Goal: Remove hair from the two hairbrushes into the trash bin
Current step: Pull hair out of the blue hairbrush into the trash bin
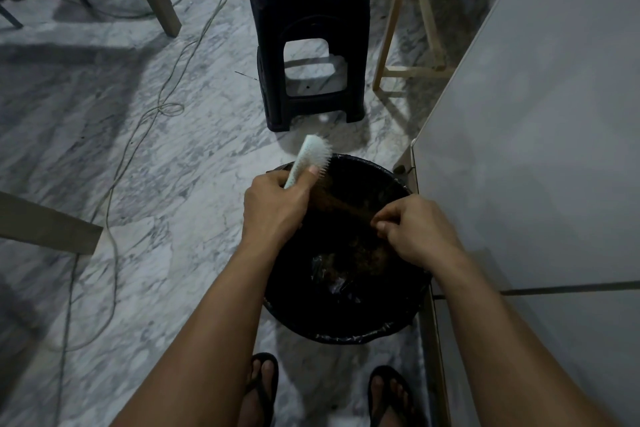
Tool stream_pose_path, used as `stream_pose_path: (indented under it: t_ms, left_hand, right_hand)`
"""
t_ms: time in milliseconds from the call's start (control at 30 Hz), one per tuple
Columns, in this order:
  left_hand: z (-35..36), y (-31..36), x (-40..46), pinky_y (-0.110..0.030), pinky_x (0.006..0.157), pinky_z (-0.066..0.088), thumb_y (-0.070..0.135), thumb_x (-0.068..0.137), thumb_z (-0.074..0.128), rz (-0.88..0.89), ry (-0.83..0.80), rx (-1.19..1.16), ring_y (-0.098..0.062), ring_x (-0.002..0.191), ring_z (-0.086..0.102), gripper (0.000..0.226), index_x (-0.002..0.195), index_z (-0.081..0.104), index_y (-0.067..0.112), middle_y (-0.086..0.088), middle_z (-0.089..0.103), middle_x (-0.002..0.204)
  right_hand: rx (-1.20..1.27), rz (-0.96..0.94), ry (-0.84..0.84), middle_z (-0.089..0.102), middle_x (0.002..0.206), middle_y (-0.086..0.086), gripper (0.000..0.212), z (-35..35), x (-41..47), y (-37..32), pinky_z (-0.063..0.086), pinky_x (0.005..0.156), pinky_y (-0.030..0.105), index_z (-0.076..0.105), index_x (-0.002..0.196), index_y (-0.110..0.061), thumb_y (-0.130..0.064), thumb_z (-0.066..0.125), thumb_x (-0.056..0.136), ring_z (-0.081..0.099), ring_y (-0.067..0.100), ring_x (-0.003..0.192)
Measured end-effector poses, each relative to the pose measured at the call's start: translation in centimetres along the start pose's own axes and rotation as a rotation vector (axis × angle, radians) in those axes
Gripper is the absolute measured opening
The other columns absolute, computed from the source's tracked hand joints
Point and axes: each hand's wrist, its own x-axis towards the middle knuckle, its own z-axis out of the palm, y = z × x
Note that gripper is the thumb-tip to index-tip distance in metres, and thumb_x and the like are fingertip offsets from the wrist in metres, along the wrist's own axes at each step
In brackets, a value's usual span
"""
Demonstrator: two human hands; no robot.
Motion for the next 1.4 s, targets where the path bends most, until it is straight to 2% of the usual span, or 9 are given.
stream_pose_path:
  t_ms: [67, 133, 300, 400, 533, 733, 867, 1200, 1400]
  left_hand:
    - [0.1, -0.2, 0.0, -0.031, 0.052, 0.043, 0.053, 0.082, 0.066, -0.036, -0.101, -0.025, -0.017, 0.038, 0.054, 0.061, 0.087, 0.067, -0.008, -0.009, 0.055, 0.055]
    - [0.3, -0.4, 0.1, -0.035, 0.055, 0.045, 0.055, 0.074, 0.065, -0.068, -0.156, -0.039, -0.022, 0.040, 0.056, 0.061, 0.088, 0.068, -0.004, -0.009, 0.058, 0.055]
    - [0.7, -0.2, 0.1, -0.037, 0.054, 0.044, 0.035, 0.068, 0.055, -0.113, -0.288, -0.057, -0.026, 0.046, 0.055, 0.028, 0.070, 0.063, 0.009, -0.009, 0.057, 0.054]
    - [1.0, -0.4, 0.1, -0.035, 0.053, 0.042, 0.028, 0.076, 0.058, -0.067, -0.322, -0.039, -0.025, 0.044, 0.053, 0.021, 0.067, 0.060, 0.010, -0.008, 0.054, 0.051]
    - [1.3, -1.0, 0.5, -0.031, 0.052, 0.041, 0.038, 0.086, 0.060, -0.018, -0.250, 0.020, -0.021, 0.043, 0.053, 0.034, 0.077, 0.066, 0.006, -0.001, 0.053, 0.051]
    - [1.0, -1.1, 0.9, -0.032, 0.055, 0.045, 0.040, 0.083, 0.062, -0.082, -0.099, -0.007, -0.024, 0.049, 0.058, 0.035, 0.078, 0.067, 0.006, -0.002, 0.057, 0.056]
    - [0.7, -0.9, 0.5, -0.027, 0.052, 0.038, 0.047, 0.086, 0.062, -0.030, -0.003, 0.063, -0.020, 0.061, 0.061, 0.033, 0.079, 0.066, 0.015, 0.000, 0.061, 0.065]
    - [0.2, -0.3, 0.2, -0.029, 0.056, 0.043, 0.051, 0.084, 0.063, -0.032, -0.068, 0.042, -0.021, 0.057, 0.058, 0.036, 0.082, 0.069, 0.016, -0.001, 0.058, 0.059]
    - [0.8, 0.2, -0.9, -0.026, 0.051, 0.041, 0.073, 0.059, 0.073, -0.060, -0.179, 0.015, -0.012, 0.052, 0.060, 0.059, 0.070, 0.066, 0.015, 0.005, 0.060, 0.056]
  right_hand:
    - [0.079, -0.066, -0.070, 0.070, 0.116, -0.005, 0.036, 0.4, 0.0, -0.3, 0.050, 0.096, 0.033, 0.067, 0.115, -0.031, -0.024, 0.072, 0.080, 0.063, 0.016, 0.110]
    - [0.260, -0.169, -0.083, 0.067, 0.121, -0.004, 0.050, 0.5, 0.0, -1.1, 0.047, 0.102, 0.033, 0.062, 0.122, -0.028, -0.024, 0.078, 0.074, 0.061, 0.012, 0.115]
    - [0.536, -0.193, -0.039, 0.073, 0.098, -0.007, 0.041, 1.1, -0.8, -2.4, 0.049, 0.080, 0.023, 0.054, 0.100, -0.026, -0.024, 0.083, 0.071, 0.065, 0.003, 0.097]
    - [0.506, -0.197, 0.014, 0.074, 0.082, -0.008, 0.034, 1.3, -0.8, -2.5, 0.047, 0.071, 0.019, 0.059, 0.100, -0.028, -0.021, 0.080, 0.074, 0.068, 0.004, 0.086]
    - [0.425, -0.207, 0.057, 0.073, 0.074, -0.010, 0.008, 0.9, -0.3, -1.9, 0.051, 0.069, 0.023, 0.076, 0.081, -0.026, -0.020, 0.078, 0.077, 0.068, 0.005, 0.072]
    - [0.274, -0.177, 0.075, 0.070, 0.071, -0.010, 0.016, -0.3, -0.3, -1.3, 0.052, 0.070, 0.028, 0.071, 0.070, -0.033, -0.020, 0.076, 0.079, 0.065, 0.009, 0.072]
    - [0.134, -0.059, 0.182, 0.069, 0.078, -0.003, 0.008, -0.9, -0.2, -0.7, 0.051, 0.075, 0.032, 0.072, 0.078, -0.028, -0.021, 0.072, 0.083, 0.063, 0.017, 0.081]
    - [0.197, -0.099, 0.158, 0.068, 0.080, -0.004, 0.011, -0.9, -0.2, -0.4, 0.042, 0.068, 0.026, 0.068, 0.078, -0.028, -0.018, 0.070, 0.084, 0.062, 0.016, 0.081]
    - [0.318, -0.189, 0.150, 0.071, 0.078, -0.009, 0.006, -0.1, -0.2, -1.3, 0.055, 0.076, 0.033, 0.071, 0.080, -0.029, -0.024, 0.070, 0.081, 0.067, 0.009, 0.080]
